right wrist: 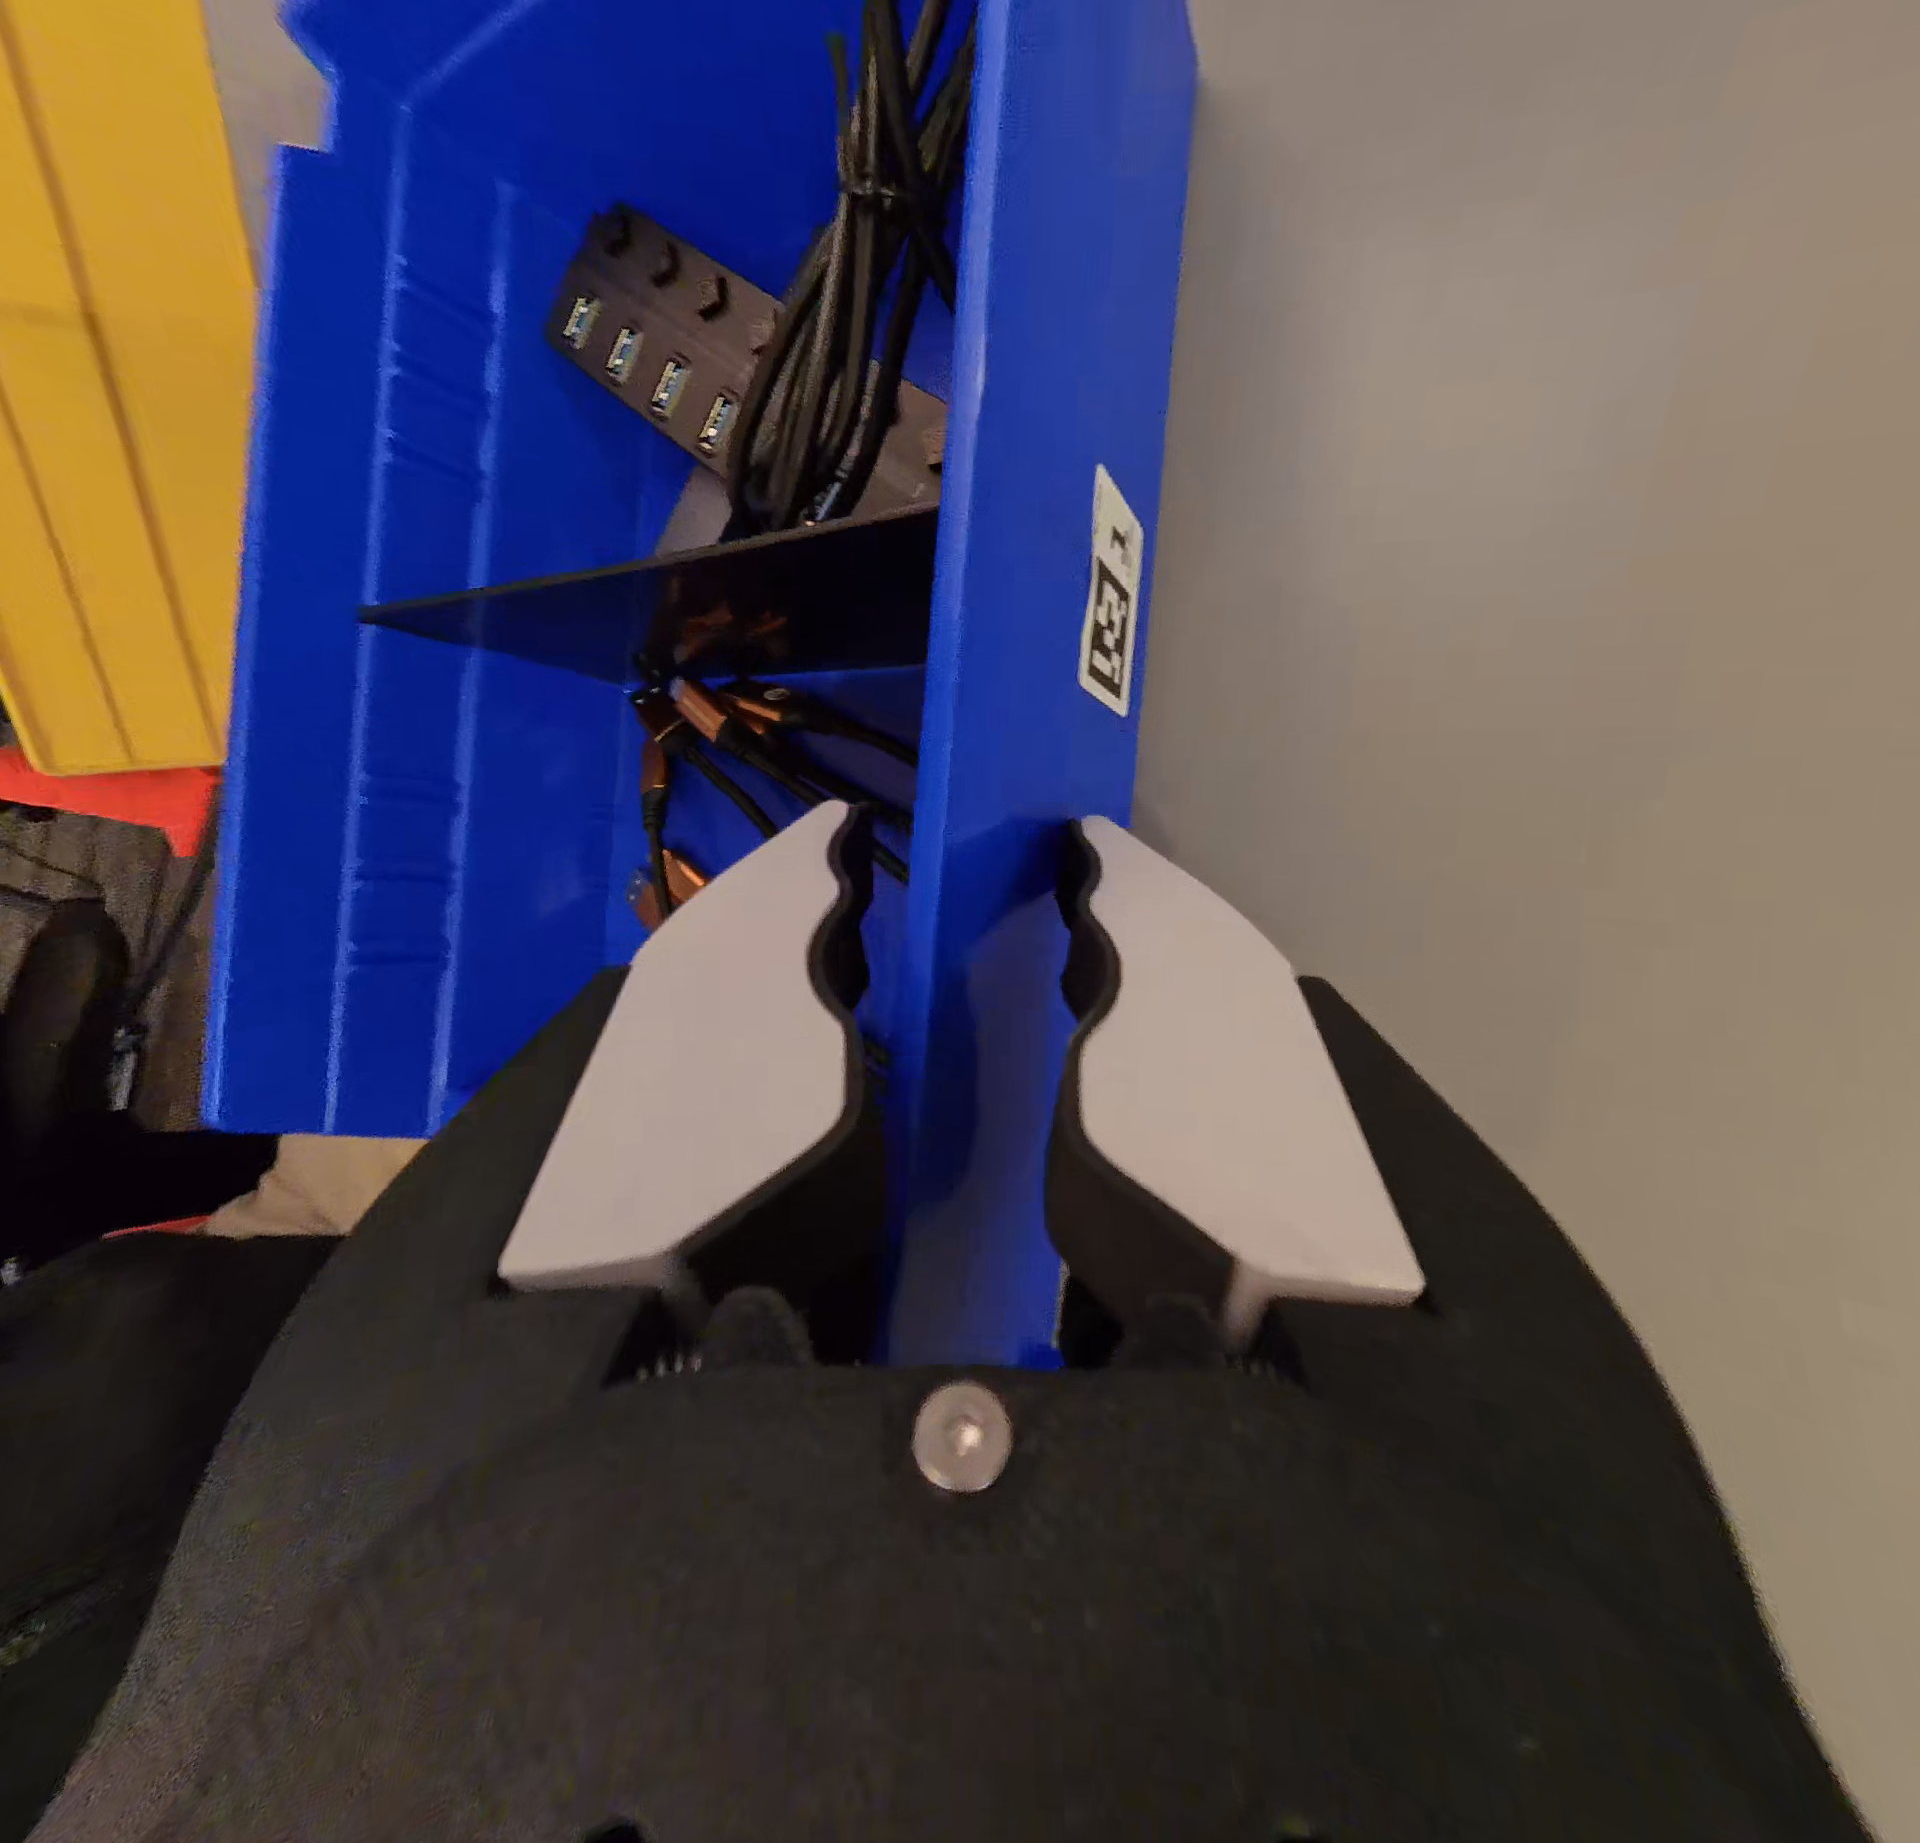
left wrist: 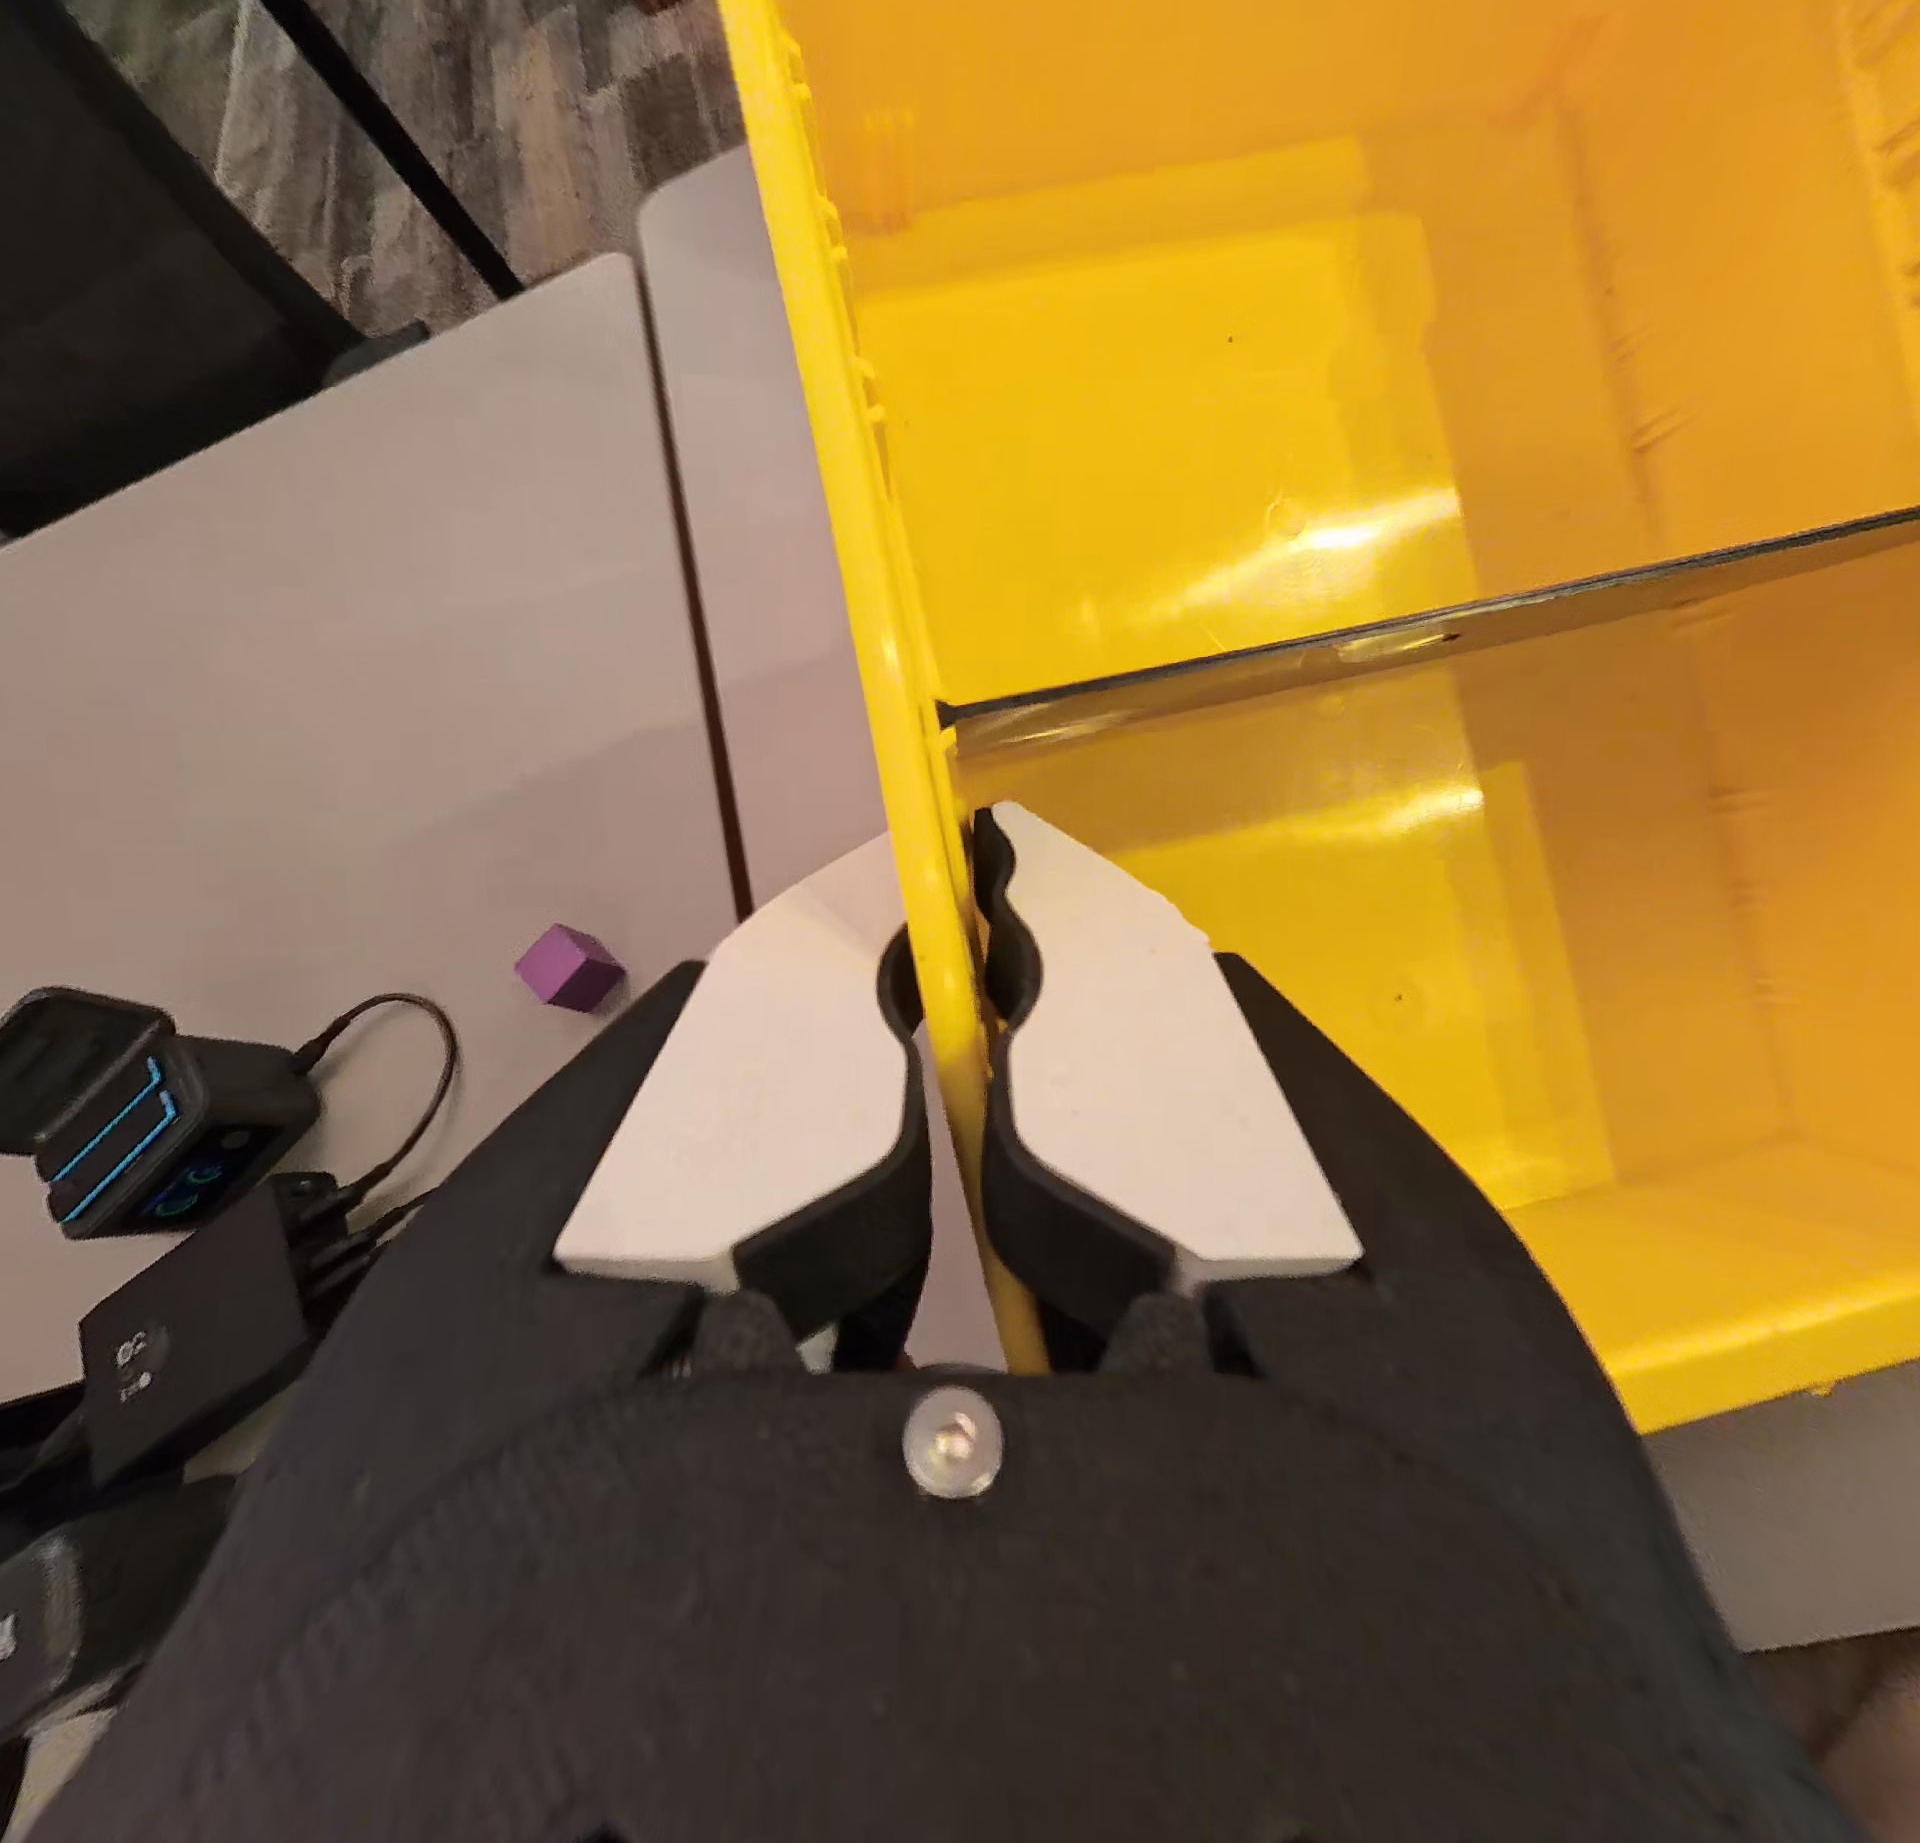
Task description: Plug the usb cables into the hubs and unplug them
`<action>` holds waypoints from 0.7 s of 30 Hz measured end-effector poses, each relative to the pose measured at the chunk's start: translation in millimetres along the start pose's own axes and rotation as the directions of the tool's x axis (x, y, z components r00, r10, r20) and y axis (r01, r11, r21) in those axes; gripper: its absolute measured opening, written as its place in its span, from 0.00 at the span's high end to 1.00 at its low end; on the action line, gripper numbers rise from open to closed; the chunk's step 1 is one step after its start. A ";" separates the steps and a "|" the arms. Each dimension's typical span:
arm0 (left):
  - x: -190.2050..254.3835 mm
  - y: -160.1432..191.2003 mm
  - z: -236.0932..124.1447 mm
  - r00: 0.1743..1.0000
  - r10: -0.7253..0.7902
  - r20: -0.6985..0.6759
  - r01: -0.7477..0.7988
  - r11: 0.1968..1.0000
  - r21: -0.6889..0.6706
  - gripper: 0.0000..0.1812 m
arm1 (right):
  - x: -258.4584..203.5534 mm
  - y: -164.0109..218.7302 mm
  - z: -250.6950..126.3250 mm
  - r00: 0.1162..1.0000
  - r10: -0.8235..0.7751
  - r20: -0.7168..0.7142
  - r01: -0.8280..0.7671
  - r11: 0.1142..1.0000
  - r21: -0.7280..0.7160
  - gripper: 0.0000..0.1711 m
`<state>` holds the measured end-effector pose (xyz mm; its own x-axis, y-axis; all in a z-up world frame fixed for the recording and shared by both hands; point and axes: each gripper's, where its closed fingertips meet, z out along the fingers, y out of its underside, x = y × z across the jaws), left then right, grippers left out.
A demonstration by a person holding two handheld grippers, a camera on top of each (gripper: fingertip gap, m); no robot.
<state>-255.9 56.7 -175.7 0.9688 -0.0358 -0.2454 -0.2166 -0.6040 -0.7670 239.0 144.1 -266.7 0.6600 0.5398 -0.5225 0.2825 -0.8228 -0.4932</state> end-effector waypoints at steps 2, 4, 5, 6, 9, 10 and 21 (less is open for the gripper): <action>-13.3 -2.2 -8.9 0.999 -0.032 0.014 0.032 0.999 0.023 0.97 | -20.2 2.9 12.3 0.999 -0.002 0.039 0.002 1.000 0.000 0.74; -26.7 -4.8 -19.2 0.998 -0.055 0.036 0.054 0.998 0.045 0.97 | -42.9 6.7 24.3 0.996 0.000 0.093 0.001 1.000 -0.008 0.69; -32.6 -6.1 -24.4 0.997 -0.064 0.049 0.061 0.997 0.055 0.97 | -53.7 8.5 30.5 0.994 -0.006 0.112 0.008 1.000 -0.012 0.66; -38.0 -7.4 -29.1 0.996 -0.072 0.059 0.068 0.996 0.063 0.97 | -64.1 9.9 37.1 0.992 -0.013 0.128 0.015 1.000 -0.014 0.63; -48.3 -12.7 -41.1 0.993 -0.091 0.079 0.083 0.992 0.091 0.97 | -95.5 14.8 56.3 0.983 -0.029 0.180 0.035 0.999 -0.030 0.55; -49.8 -14.7 -44.3 0.992 -0.096 0.080 0.088 0.991 0.099 0.97 | -105.8 15.0 62.4 0.980 -0.027 0.197 0.033 0.999 -0.024 0.51; -61.4 -41.7 -83.2 0.986 -0.089 0.137 0.065 0.983 0.174 0.97 | -191.5 17.4 130.9 0.950 -0.155 0.270 0.171 0.985 -0.034 0.26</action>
<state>-296.4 17.8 -79.3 0.9584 0.1280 -0.2550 -0.1711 -0.4573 -0.8727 26.4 49.7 -266.3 0.3956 0.6887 -0.6076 0.4145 -0.7243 -0.5510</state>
